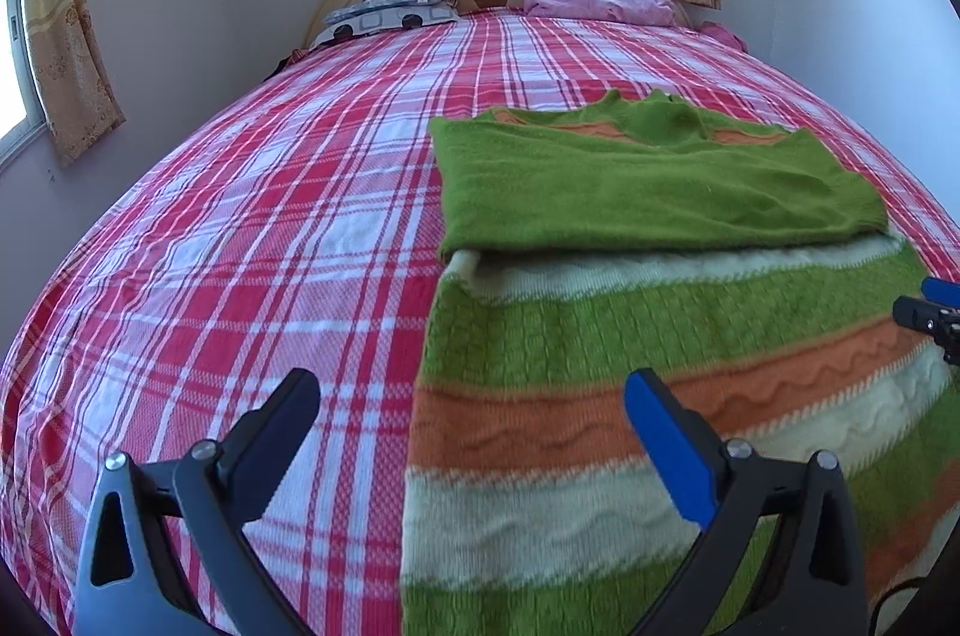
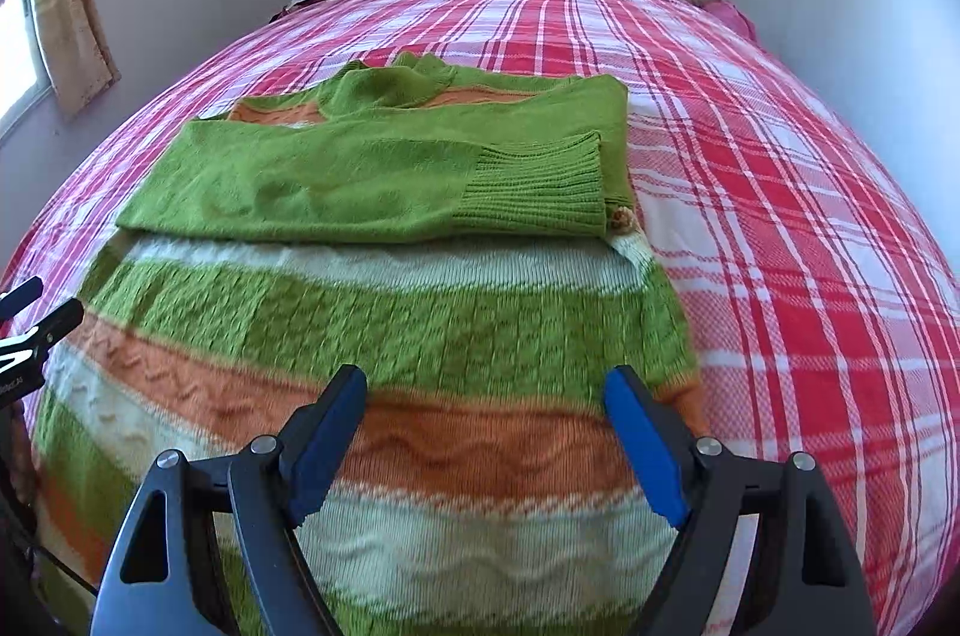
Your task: Fold small clothes
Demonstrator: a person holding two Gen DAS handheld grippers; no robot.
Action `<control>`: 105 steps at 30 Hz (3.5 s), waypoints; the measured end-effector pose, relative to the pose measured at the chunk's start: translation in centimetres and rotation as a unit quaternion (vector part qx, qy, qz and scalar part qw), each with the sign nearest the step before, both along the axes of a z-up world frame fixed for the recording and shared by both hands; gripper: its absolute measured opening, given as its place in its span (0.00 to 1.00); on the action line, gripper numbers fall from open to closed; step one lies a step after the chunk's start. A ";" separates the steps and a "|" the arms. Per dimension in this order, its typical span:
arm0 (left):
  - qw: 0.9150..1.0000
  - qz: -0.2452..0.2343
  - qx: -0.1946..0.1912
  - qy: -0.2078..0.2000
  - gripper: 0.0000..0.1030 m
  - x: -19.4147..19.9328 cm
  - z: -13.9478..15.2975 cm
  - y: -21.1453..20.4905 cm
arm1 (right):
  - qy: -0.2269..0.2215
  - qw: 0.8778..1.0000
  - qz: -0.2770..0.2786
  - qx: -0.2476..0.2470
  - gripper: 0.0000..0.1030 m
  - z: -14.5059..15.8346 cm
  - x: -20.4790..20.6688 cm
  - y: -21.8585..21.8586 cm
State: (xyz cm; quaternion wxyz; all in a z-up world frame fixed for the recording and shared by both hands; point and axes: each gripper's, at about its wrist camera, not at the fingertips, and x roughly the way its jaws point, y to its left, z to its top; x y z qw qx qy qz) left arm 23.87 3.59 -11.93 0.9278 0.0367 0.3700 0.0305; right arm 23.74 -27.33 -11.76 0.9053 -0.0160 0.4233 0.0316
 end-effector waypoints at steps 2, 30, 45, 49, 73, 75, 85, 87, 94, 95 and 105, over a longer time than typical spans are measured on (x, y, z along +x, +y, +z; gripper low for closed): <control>1.000 -0.002 -0.001 -0.001 1.00 -1.0 0.1 0.0 | 0.002 1.000 0.003 0.002 0.80 0.0 -0.6 0.1; 0.998 -0.053 0.025 0.019 1.00 -11.5 -0.2 0.1 | 0.005 0.999 0.030 -0.021 0.80 -0.6 -11.2 2.3; 0.996 -0.072 0.004 0.050 1.00 -14.8 -1.3 -0.7 | 0.018 0.999 0.037 -0.015 0.80 -1.0 -15.8 2.4; 0.995 -0.072 -0.013 0.074 1.00 -15.3 -2.3 -0.7 | 0.020 0.999 0.031 -0.009 0.80 -1.1 -17.3 1.8; 0.976 -0.061 -0.155 0.137 0.53 -18.6 -2.8 2.3 | 0.006 1.000 0.022 -0.017 0.80 -0.8 -21.9 0.3; 0.975 -0.068 -0.157 0.141 0.49 -18.4 -2.9 2.2 | 0.005 1.000 0.021 -0.012 0.80 -0.9 -22.0 0.1; 0.977 -0.077 -0.141 0.143 0.36 -18.5 -3.2 1.7 | 0.003 1.000 0.021 -0.011 0.80 -0.9 -22.0 0.0; 0.976 -0.095 -0.141 0.140 0.19 -18.8 -3.0 1.2 | 0.002 1.000 0.020 -0.007 0.80 -0.8 -22.0 -0.1; 0.981 -0.107 -0.108 0.123 0.12 -19.3 -2.5 0.4 | 0.004 1.000 -0.005 0.024 0.80 -0.1 -22.8 -1.9; 0.981 -0.108 -0.108 0.123 0.12 -19.3 -2.5 0.4 | 0.003 1.000 -0.013 0.028 0.80 0.0 -23.1 -2.3; 0.980 -0.107 -0.111 0.123 0.12 -19.2 -2.7 0.3 | 0.011 0.997 -0.055 0.049 0.66 0.1 -26.0 -5.8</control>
